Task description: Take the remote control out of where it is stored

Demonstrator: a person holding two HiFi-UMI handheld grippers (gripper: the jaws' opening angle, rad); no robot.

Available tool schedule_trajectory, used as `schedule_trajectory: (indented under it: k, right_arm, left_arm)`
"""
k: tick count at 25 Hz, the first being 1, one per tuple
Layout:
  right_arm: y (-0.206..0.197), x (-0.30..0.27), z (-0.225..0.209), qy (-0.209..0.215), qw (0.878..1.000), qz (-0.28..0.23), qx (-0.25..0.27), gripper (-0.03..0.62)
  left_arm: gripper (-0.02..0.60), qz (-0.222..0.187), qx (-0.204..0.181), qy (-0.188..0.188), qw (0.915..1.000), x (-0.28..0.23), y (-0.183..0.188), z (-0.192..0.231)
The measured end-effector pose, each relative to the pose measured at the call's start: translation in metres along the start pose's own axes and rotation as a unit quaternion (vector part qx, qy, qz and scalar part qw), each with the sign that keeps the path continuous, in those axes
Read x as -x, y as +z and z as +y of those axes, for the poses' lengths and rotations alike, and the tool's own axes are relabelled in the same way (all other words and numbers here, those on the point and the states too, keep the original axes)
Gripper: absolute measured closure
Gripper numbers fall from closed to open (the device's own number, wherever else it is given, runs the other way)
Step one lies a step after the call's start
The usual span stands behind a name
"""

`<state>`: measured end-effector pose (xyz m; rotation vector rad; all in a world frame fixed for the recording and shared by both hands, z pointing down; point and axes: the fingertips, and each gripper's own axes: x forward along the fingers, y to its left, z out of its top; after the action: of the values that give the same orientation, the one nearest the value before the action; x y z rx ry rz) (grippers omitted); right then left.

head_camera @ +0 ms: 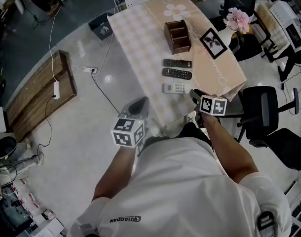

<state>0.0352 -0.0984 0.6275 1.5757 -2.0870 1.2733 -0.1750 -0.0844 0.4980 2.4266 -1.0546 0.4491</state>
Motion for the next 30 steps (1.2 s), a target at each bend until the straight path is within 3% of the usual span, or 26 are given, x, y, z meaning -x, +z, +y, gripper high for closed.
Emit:
schedule_trajectory:
  k: [6, 13, 18, 23, 30]
  right_arm:
    - [0.021, 0.030, 0.050, 0.056, 0.994, -0.019, 0.092, 0.586]
    - [0.040, 0.049, 0.097, 0.137, 0.979, -0.028, 0.148, 0.588]
    - [0.043, 0.072, 0.114, 0.174, 0.959, -0.039, 0.221, 0.589]
    - [0.039, 0.112, 0.102, 0.209, 0.935, -0.036, 0.284, 0.589]
    - [0.036, 0.169, 0.043, 0.242, 0.929, -0.033, 0.277, 0.589]
  left_arm:
    - [0.577, -0.023, 0.003, -0.005, 0.9997, 0.004, 0.012, -0.010]
    - [0.577, -0.060, 0.014, 0.022, 0.9978, 0.019, 0.025, -0.022]
    - [0.577, -0.075, 0.028, 0.048, 0.9956, 0.026, 0.025, -0.043]
    - [0.577, -0.090, 0.039, 0.063, 0.9932, 0.010, 0.024, -0.092]
    - [0.577, -0.098, 0.025, 0.091, 0.9907, -0.009, 0.017, -0.173]
